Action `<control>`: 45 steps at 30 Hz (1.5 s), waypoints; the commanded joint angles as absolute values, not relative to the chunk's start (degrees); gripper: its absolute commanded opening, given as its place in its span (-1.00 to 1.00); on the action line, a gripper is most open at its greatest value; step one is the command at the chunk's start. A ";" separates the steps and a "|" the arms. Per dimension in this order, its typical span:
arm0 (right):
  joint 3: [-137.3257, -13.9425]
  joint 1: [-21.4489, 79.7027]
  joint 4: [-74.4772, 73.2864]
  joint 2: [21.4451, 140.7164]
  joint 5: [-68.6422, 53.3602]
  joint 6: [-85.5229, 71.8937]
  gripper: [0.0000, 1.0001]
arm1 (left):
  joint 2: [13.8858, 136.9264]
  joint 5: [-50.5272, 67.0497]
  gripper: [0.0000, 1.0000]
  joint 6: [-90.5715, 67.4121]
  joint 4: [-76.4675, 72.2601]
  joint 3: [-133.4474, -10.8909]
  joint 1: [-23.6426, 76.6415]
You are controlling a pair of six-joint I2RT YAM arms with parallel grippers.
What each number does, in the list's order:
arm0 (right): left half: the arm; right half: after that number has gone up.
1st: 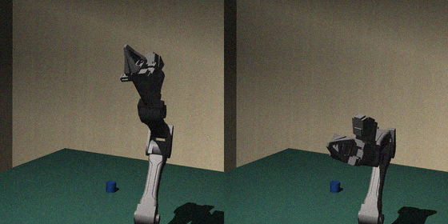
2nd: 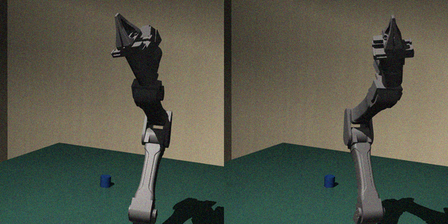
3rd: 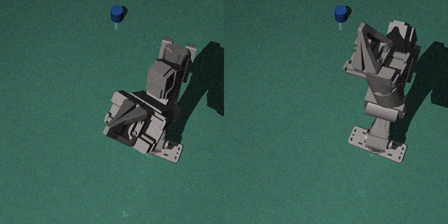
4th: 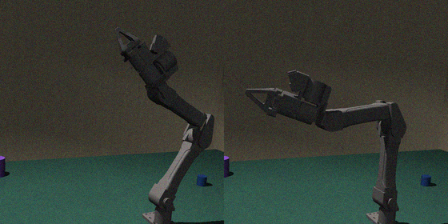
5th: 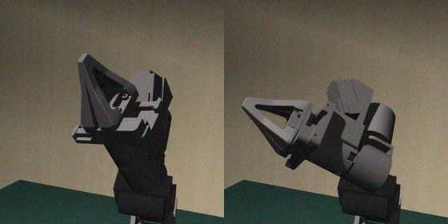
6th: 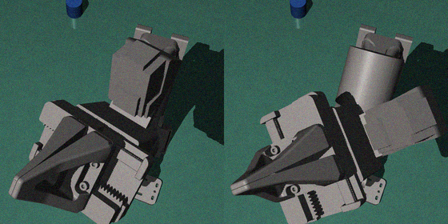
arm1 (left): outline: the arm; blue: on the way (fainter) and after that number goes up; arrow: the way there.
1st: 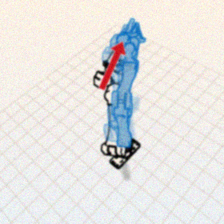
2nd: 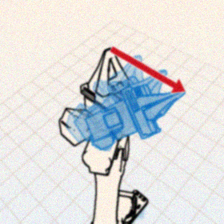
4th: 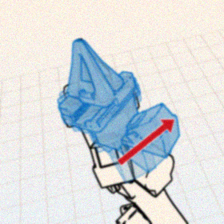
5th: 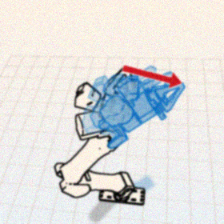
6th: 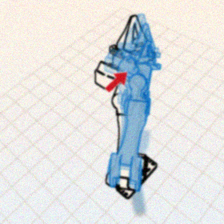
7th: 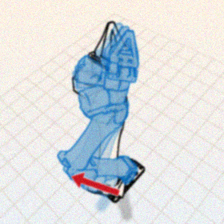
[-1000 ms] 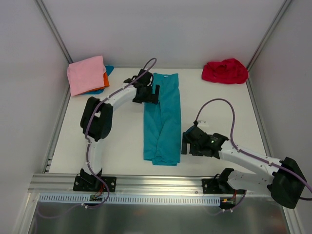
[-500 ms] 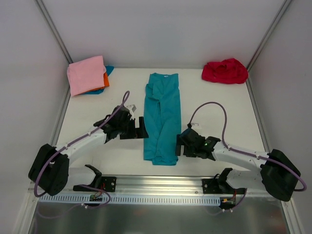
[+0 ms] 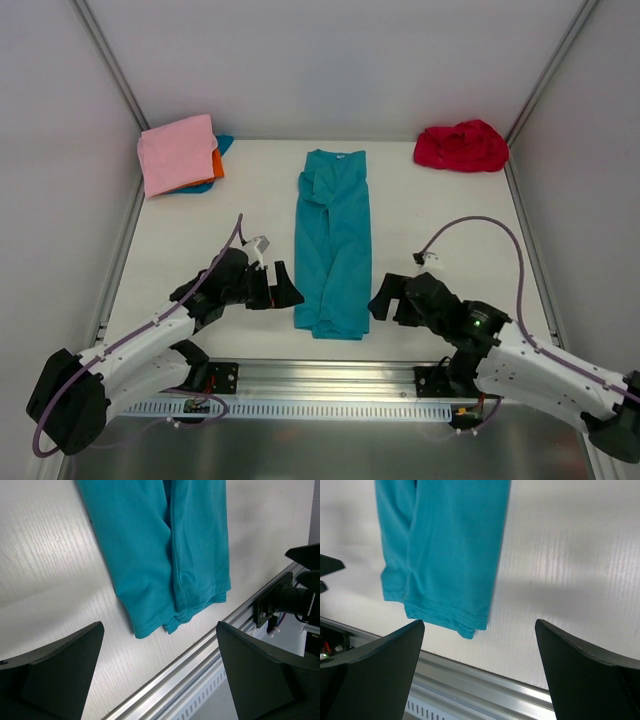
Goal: Fold and stack the t-shirts
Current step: Grab the bottom of the folded rectangular tshirt with both arms
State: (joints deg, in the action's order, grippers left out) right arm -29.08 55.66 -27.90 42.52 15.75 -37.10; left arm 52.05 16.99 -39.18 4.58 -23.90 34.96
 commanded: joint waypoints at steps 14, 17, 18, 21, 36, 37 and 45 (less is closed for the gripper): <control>-15.48 55.81 -23.21 39.10 12.66 -45.35 0.95 | 50.54 19.25 0.94 -44.56 -9.66 -13.98 38.67; -13.54 55.81 -18.21 40.51 11.17 -46.23 0.95 | 50.01 19.42 0.94 -44.73 -11.77 -11.87 38.67; -13.27 55.81 -17.58 40.87 10.81 -46.40 0.95 | 50.10 19.42 0.94 -45.17 -12.21 -11.08 38.67; -12.48 55.99 -15.39 41.31 10.28 -46.84 0.95 | 50.36 20.12 0.93 -46.14 -14.76 -9.41 38.67; -7.56 56.77 -10.64 41.92 8.62 -50.71 0.91 | 61.59 22.67 0.93 -48.78 -30.48 -5.71 39.72; -7.38 57.04 -9.76 42.53 8.53 -51.23 0.88 | 62.48 22.76 0.93 -48.87 -31.28 -5.80 39.90; -7.91 60.46 -4.14 50.00 8.44 -53.17 0.87 | 69.52 22.76 0.91 -50.54 -36.91 -6.06 41.92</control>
State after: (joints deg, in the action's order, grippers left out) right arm -10.46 58.98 2.31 45.69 8.78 -51.90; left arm 67.00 22.83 -50.50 -37.34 -7.22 40.95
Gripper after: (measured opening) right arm 0.935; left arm 0.955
